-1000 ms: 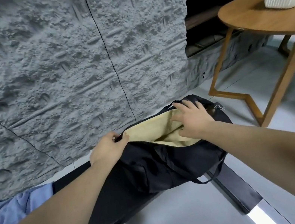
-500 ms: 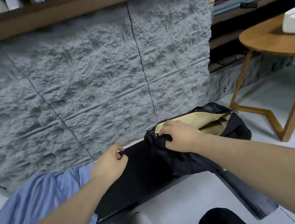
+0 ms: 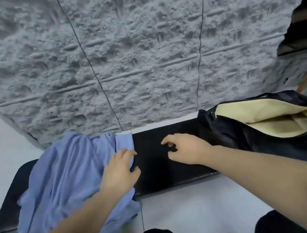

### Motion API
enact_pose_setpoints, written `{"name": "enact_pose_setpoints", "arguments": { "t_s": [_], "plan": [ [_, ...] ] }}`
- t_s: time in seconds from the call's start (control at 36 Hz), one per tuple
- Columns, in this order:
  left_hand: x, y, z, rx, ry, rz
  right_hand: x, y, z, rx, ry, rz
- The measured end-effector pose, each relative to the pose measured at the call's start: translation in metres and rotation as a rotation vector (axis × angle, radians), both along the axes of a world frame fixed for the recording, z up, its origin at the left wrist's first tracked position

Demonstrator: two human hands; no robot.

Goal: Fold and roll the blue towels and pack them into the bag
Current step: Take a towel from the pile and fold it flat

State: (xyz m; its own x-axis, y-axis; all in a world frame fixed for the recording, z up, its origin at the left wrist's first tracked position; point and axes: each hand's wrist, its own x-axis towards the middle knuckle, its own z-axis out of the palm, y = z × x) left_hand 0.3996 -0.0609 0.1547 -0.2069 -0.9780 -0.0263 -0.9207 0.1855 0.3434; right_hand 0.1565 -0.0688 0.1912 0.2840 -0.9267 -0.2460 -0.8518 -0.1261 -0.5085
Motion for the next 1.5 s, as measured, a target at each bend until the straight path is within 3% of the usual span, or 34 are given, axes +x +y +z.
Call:
{"name": "enact_pose_setpoints", "arguments": {
  "t_s": [0.25,0.33,0.53,0.75,0.89,1.08,1.14,1.28,1.39,1.5],
  "plan": [
    [0.048,-0.011,-0.042,0.009,-0.146,0.162,0.083,-0.027,-0.044,0.166,-0.152,-0.015],
    [0.063,-0.015,-0.054,0.143,-0.164,0.188,0.108,-0.033,-0.056,0.184,-0.188,-0.025],
    [0.09,-0.018,-0.07,0.107,0.21,0.215,0.151,-0.04,-0.077,0.262,-0.272,-0.055],
    [0.087,-0.011,-0.046,-0.087,0.475,0.263,0.164,-0.041,-0.071,0.274,-0.411,-0.07],
    [0.07,-0.005,-0.024,-0.143,0.615,0.297,0.156,-0.038,-0.054,0.336,-0.578,-0.052],
    [0.057,0.007,-0.01,-0.058,0.752,0.251,0.142,-0.033,-0.025,0.502,-0.978,-0.305],
    [0.052,0.014,-0.009,-0.094,0.728,0.231,0.135,-0.032,-0.014,0.514,-1.09,-0.402],
    [0.036,0.035,-0.003,-0.303,0.469,0.13,0.117,-0.027,0.012,0.523,-1.286,-0.552],
    [0.02,0.043,-0.005,-0.313,0.329,0.293,0.106,-0.021,0.024,0.511,-1.374,-0.6],
    [0.002,0.04,0.003,-0.365,0.348,0.453,0.095,-0.011,0.033,0.509,-1.444,-0.622]
  ]
}}
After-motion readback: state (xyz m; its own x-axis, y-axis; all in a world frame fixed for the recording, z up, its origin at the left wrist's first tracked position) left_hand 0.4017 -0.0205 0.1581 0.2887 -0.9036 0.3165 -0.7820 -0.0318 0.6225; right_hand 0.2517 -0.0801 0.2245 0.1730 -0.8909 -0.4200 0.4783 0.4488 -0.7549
